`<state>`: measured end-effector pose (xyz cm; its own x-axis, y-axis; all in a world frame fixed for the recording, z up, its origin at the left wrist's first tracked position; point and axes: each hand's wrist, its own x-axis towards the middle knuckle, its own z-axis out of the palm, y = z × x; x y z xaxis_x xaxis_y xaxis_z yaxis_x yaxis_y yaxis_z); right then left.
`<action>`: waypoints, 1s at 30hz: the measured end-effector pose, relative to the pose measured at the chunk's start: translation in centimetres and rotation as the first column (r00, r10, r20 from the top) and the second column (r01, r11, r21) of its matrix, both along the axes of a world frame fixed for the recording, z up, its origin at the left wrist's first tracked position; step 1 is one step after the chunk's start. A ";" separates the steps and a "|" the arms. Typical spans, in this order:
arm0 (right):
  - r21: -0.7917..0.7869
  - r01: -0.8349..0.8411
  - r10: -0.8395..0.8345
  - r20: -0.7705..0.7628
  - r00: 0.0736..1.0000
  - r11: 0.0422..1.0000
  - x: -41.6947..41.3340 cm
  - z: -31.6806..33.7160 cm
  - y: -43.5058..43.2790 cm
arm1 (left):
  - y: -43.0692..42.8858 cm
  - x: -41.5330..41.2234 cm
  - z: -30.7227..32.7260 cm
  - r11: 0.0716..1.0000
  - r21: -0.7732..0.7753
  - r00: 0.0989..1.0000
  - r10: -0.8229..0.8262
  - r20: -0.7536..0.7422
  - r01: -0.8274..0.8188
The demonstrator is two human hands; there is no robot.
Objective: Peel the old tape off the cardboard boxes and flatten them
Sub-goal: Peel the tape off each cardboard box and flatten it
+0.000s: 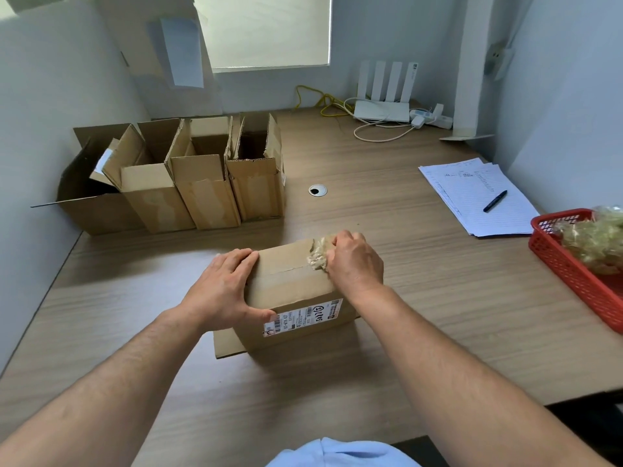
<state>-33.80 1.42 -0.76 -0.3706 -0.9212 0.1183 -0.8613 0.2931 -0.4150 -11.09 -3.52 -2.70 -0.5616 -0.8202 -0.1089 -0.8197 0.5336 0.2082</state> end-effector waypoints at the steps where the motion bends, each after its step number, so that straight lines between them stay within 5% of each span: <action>1: -0.003 -0.014 0.014 0.013 1.000 1.000 -0.1 0.0 0.0 | 0.0 -0.2 0.1 1.000 -0.001 1.000 -0.011 0.022 0.011; 5: 0.037 -0.139 0.140 -0.032 0.990 0.990 -0.3 0.1 -0.1 | 0.3 -2.0 0.2 1.000 0.005 0.996 -0.031 0.078 0.031; 10: 0.141 -0.090 0.106 -0.109 0.988 0.986 0.9 -0.1 -0.7 | 0.9 -5.4 -0.5 0.999 -0.030 0.998 0.016 0.055 -0.015; 16: 0.064 -0.153 0.161 -0.167 0.973 0.986 1.0 -0.1 -0.7 | 0.8 -5.6 -0.9 0.997 -0.075 0.998 0.029 0.050 -0.026; 19: 0.065 -0.037 0.022 0.209 0.978 0.997 -1.2 0.4 -0.7 | 0.7 -5.1 -0.8 0.997 -0.073 0.999 0.017 0.033 -0.014; 22: 0.104 0.100 -0.145 0.697 0.702 0.989 -3.5 0.5 0.0 | 0.5 -3.8 -0.8 0.997 -0.079 1.000 -0.009 0.022 0.011; 25: 0.147 0.133 -0.198 0.779 0.596 0.980 -4.3 0.0 1.1 | 0.2 -2.4 -0.7 0.997 -0.072 0.999 -0.009 0.046 0.012; 27: 0.127 0.077 -0.147 0.749 0.646 0.989 -4.1 -0.3 1.5 | 0.1 -2.3 -0.5 0.998 -0.053 0.996 -0.013 0.090 0.018; 30: 0.134 -0.060 -0.014 0.494 0.869 0.989 -3.2 -0.1 1.5 | 0.4 -3.9 -0.2 0.999 -0.013 0.991 -0.034 0.127 0.036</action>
